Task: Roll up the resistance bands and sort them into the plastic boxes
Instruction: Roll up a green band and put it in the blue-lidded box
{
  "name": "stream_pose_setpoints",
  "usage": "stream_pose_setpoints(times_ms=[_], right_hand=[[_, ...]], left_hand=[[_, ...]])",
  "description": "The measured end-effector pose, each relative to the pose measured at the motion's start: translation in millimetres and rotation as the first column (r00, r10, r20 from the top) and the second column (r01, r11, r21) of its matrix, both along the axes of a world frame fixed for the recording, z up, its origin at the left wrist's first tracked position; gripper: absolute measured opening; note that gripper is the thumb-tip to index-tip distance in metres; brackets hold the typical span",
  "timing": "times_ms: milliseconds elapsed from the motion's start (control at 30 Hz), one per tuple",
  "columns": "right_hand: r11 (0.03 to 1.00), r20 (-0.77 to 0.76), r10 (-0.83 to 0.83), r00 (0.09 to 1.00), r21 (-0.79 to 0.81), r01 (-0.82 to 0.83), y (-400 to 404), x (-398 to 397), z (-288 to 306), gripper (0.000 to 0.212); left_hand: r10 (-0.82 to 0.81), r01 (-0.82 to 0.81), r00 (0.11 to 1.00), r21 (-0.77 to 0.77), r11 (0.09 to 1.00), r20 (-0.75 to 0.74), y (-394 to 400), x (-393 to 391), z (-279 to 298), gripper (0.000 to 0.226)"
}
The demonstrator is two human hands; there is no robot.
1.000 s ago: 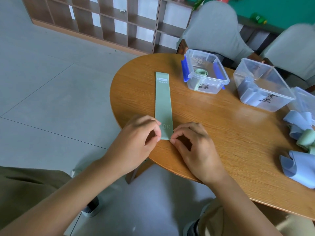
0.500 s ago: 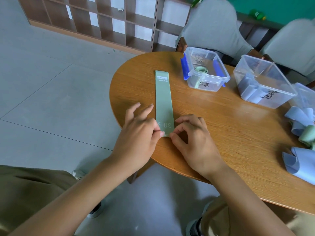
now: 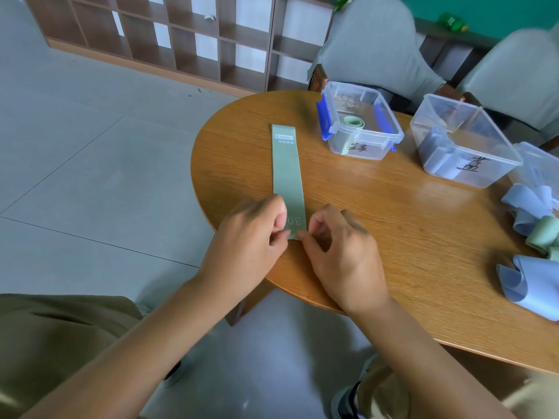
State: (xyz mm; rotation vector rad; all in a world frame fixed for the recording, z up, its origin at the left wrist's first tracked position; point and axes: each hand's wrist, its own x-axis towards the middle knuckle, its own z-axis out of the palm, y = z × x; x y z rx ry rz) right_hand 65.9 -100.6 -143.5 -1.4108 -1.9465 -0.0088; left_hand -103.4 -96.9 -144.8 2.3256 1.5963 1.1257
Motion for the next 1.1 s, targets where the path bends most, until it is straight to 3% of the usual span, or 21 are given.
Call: stream_pose_setpoints(times_ms=[167, 467, 833, 1100], right_hand=[[0.990, 0.163, 0.089, 0.983, 0.092, -0.105, -2.1, 4.2, -5.7, 0.006], [0.984, 0.217, 0.159, 0.963, 0.040, -0.172, -6.1, 16.6, -5.0, 0.018], [0.966, -0.064, 0.077, 0.995, -0.243, -0.090, 0.5, 11.7, -3.3, 0.006], [0.927, -0.081, -0.053, 0.995, -0.376, 0.019, 5.8, -1.0, 2.2, 0.010]], left_hand=[[-0.098, 0.103, 0.993, 0.065, 0.993, -0.065, 1.9, -7.5, -3.3, 0.016], [-0.179, 0.188, 0.976, 0.066, 0.980, -0.123, 1.2, -17.3, -2.9, 0.013], [-0.076, 0.075, 0.996, 0.026, 0.997, 0.042, 5.4, -12.3, -14.8, 0.014], [0.101, -0.094, 0.989, -0.066, 0.993, 0.111, 5.9, -4.4, -15.4, 0.015]])
